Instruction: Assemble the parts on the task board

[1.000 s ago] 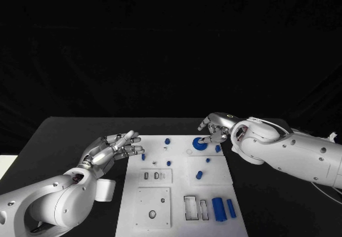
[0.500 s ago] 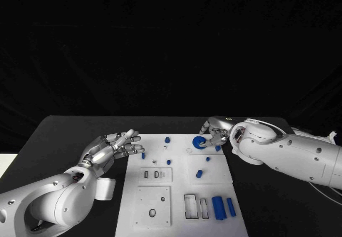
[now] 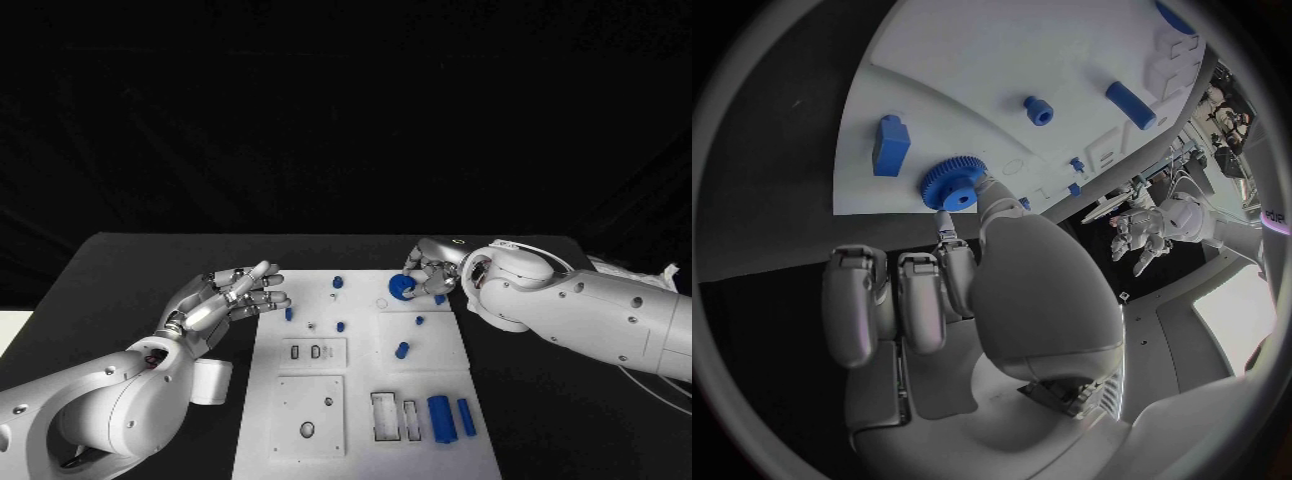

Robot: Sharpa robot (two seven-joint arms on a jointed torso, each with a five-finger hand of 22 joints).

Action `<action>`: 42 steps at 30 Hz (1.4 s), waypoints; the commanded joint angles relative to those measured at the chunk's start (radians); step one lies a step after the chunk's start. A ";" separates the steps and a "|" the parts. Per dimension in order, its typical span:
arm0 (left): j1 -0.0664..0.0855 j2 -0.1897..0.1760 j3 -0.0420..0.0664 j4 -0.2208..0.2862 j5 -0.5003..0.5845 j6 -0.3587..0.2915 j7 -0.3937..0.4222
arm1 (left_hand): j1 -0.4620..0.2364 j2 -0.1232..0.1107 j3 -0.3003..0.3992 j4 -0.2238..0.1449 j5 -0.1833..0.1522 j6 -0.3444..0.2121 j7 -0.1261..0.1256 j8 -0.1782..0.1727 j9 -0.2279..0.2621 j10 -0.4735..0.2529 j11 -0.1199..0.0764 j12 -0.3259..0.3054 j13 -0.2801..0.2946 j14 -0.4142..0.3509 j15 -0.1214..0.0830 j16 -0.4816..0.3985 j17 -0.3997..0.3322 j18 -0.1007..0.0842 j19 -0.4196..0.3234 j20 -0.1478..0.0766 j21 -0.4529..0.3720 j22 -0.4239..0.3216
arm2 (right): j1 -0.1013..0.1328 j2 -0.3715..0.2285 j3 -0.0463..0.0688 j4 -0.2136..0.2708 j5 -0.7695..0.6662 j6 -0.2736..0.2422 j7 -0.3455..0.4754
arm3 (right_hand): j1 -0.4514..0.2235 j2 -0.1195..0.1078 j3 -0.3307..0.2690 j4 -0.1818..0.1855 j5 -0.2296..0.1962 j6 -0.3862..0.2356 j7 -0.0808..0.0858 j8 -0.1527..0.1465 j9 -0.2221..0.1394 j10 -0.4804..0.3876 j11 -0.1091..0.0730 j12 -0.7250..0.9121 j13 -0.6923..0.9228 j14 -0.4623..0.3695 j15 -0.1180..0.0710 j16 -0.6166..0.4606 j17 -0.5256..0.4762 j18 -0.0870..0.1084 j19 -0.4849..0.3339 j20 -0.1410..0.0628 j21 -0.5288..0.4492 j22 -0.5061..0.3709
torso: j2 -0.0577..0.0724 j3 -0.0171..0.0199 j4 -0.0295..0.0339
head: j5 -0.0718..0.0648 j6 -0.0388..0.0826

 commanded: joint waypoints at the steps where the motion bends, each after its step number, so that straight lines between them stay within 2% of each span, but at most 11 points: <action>1: 0.001 0.002 0.001 0.001 0.001 0.022 0.007 | 0.002 0.011 0.000 -0.004 -0.005 0.000 0.007 -0.003 -0.001 0.001 0.005 -0.004 0.000 -0.006 0.001 -0.002 0.001 0.012 0.000 0.004 -0.005 -0.001 | -0.002 0.008 0.000 -0.008 -0.015 0.015 -0.006 | 0.008 0.005 0.005 -0.001 0.006 0.007 0.001 0.005 0.001 0.009 0.001 0.008 0.043 0.074 0.008 0.006 0.090 -0.009 0.007 0.001 0.006 0.008 | 0.000 -0.0002 0.0008 | -0.001 -0.001; 15: 0.001 0.002 0.001 0.001 0.001 0.026 0.003 | 0.002 0.011 0.000 -0.004 -0.005 0.000 0.007 -0.003 -0.001 0.001 0.005 -0.004 0.000 -0.006 0.001 -0.002 0.001 0.012 0.000 0.004 -0.005 -0.001 | -0.008 0.027 0.000 -0.024 -0.052 0.013 -0.014 | 0.014 0.022 0.013 -0.011 0.013 0.021 -0.001 0.011 0.001 0.026 0.000 0.046 0.081 0.076 0.007 0.011 0.103 -0.014 0.017 0.001 0.019 0.034 | 0.000 -0.0006 0.0009 | -0.001 -0.006; 16: 0.001 0.002 0.001 0.001 0.001 0.026 0.002 | 0.002 0.011 0.000 -0.004 -0.005 0.000 0.007 -0.003 -0.001 0.001 0.005 -0.004 0.000 -0.006 0.001 -0.002 0.001 0.012 0.000 0.004 -0.005 -0.001 | -0.008 0.028 0.000 -0.026 -0.068 0.015 -0.017 | 0.021 0.029 0.020 -0.017 0.008 0.031 -0.002 0.015 0.003 0.032 -0.001 0.057 0.092 0.076 0.006 0.012 0.105 -0.015 0.019 0.001 0.021 0.040 | 0.000 -0.0004 0.0007 | -0.001 -0.006; 17: 0.001 0.002 0.001 0.001 0.001 0.026 0.002 | 0.002 0.011 0.000 -0.004 -0.005 0.000 0.007 -0.003 -0.001 0.001 0.005 -0.004 0.000 -0.006 0.001 -0.002 0.001 0.012 0.000 0.004 -0.005 -0.001 | -0.009 0.028 0.000 -0.026 -0.078 0.016 -0.018 | 0.031 0.036 0.030 -0.024 -0.016 0.039 -0.004 0.018 0.004 0.035 -0.003 0.064 0.099 0.077 0.005 0.013 0.107 -0.016 0.021 0.000 0.023 0.044 | 0.000 -0.0001 0.0008 | -0.001 -0.007; 21: 0.001 0.001 0.001 0.000 0.001 0.027 0.000 | 0.002 0.011 0.000 -0.004 -0.005 0.000 0.007 -0.003 -0.001 0.001 0.005 -0.004 0.000 -0.006 0.001 -0.002 0.001 0.012 0.000 0.004 -0.005 -0.001 | -0.012 0.028 0.000 -0.026 -0.107 0.017 -0.021 | 0.052 0.046 0.061 -0.042 -0.050 0.057 -0.008 0.019 0.005 0.039 -0.006 0.075 0.111 0.077 0.002 0.015 0.113 -0.018 0.024 -0.003 0.028 0.054 | 0.000 0.0000 0.0013 | 0.000 -0.008; 28: 0.001 0.000 0.001 0.000 0.001 0.029 -0.003 | 0.002 0.012 0.000 -0.004 -0.005 0.000 0.007 -0.003 -0.001 0.001 0.005 -0.004 0.000 -0.006 0.001 -0.002 0.001 0.012 0.000 0.004 -0.005 -0.001 | -0.016 0.025 0.000 -0.019 -0.125 0.015 -0.016 | 0.057 0.042 0.076 -0.051 -0.055 0.061 -0.008 0.016 0.004 0.039 -0.007 0.076 0.114 0.078 0.001 0.016 0.117 -0.019 0.027 -0.004 0.031 0.061 | 0.001 0.0003 0.0004 | -0.001 -0.010; 38: 0.001 -0.001 0.001 0.000 0.001 0.031 -0.005 | 0.003 0.012 0.000 -0.006 -0.005 0.000 0.007 -0.003 -0.001 0.002 0.005 -0.005 0.000 -0.006 0.001 -0.003 0.002 0.012 0.001 0.004 -0.006 -0.002 | -0.019 0.022 0.000 -0.009 -0.128 0.003 -0.016 | 0.026 0.016 0.084 -0.044 -0.067 0.055 -0.004 0.003 0.001 0.037 -0.003 0.071 0.113 0.078 0.004 0.017 0.118 -0.021 0.029 -0.002 0.035 0.069 | 0.001 0.0002 0.0007 | -0.004 -0.010; 40: 0.001 -0.001 0.001 0.000 0.001 0.031 -0.005 | 0.003 0.012 0.000 -0.006 -0.005 0.000 0.007 -0.003 -0.001 0.002 0.005 -0.005 0.000 -0.006 0.001 -0.003 0.002 0.012 0.001 0.004 -0.006 -0.002 | -0.019 0.022 0.000 -0.009 -0.127 0.001 -0.016 | 0.024 0.017 0.091 -0.044 -0.058 0.058 -0.005 0.003 0.001 0.037 -0.004 0.072 0.115 0.078 0.004 0.017 0.119 -0.022 0.031 -0.002 0.037 0.074 | 0.000 0.0001 0.0009 | -0.004 -0.010; 42: 0.001 -0.001 0.001 0.000 0.001 0.032 -0.005 | 0.003 0.012 0.000 -0.006 -0.005 0.000 0.007 -0.003 -0.001 0.001 0.005 -0.005 0.000 -0.006 0.001 -0.004 0.002 0.012 0.001 0.004 -0.006 -0.002 | -0.019 0.022 0.000 -0.008 -0.125 -0.002 -0.017 | 0.025 0.020 0.107 -0.046 -0.028 0.067 -0.007 0.004 0.003 0.039 -0.006 0.076 0.120 0.078 0.003 0.018 0.121 -0.023 0.034 -0.002 0.040 0.081 | 0.000 0.0001 0.0008 | -0.004 -0.010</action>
